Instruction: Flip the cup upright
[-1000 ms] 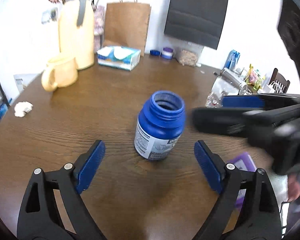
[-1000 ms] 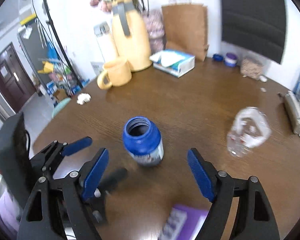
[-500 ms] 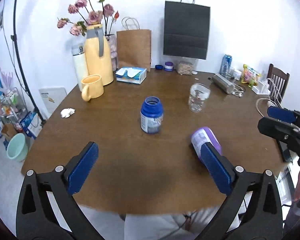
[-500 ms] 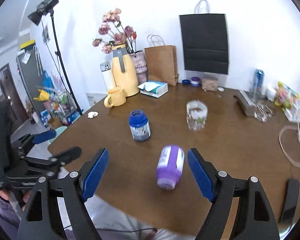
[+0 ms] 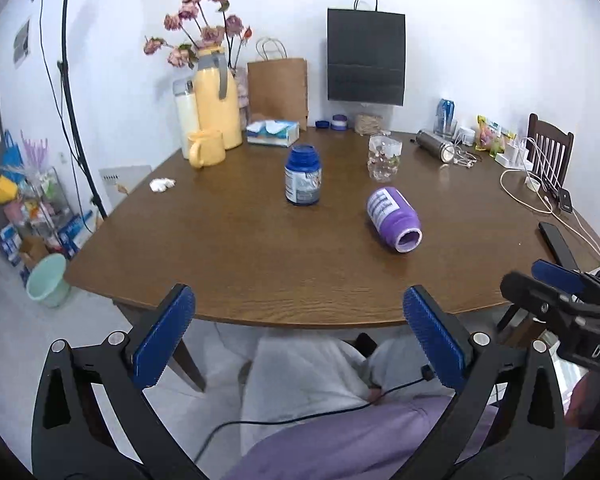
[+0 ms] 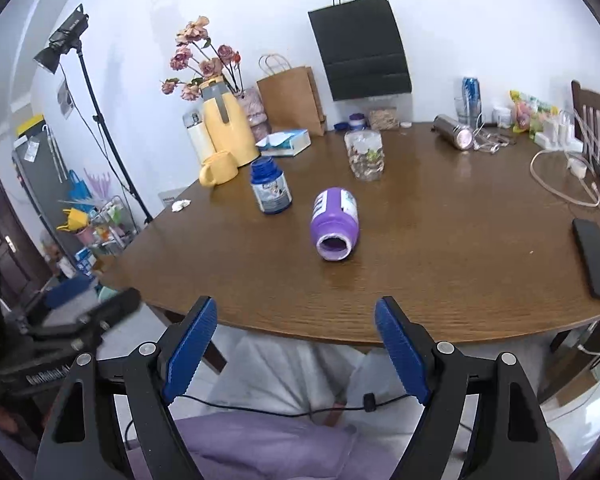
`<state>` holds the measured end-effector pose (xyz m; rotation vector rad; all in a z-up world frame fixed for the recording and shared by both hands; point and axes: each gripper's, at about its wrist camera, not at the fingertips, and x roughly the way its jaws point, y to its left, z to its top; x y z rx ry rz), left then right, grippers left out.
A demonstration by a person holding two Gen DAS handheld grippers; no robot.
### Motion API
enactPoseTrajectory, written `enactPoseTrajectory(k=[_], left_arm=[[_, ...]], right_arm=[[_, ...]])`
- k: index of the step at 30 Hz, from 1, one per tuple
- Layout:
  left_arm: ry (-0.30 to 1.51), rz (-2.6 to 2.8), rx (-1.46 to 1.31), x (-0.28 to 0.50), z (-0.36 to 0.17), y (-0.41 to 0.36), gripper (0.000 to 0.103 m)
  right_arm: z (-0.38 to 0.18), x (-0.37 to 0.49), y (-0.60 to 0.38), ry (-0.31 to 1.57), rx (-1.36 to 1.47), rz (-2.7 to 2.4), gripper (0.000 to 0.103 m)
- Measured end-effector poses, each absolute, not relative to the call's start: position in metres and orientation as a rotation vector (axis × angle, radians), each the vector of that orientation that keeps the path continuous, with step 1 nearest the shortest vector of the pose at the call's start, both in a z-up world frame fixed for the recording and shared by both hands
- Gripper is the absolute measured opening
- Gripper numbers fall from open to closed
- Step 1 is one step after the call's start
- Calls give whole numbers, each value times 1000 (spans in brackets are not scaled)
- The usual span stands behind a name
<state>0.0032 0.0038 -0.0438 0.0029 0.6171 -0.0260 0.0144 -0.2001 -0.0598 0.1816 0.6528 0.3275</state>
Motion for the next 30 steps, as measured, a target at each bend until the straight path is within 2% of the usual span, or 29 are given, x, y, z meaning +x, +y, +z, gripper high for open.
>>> enactPoseTrajectory(k=[3,30], left_arm=[[658,-41,18,6,-51,-1,103],[609,-25,30,-2,-40,1,103]], right_arm=[[-65,11,-195,655,175,342,85],[-55,3,-190,609,139,351,85]])
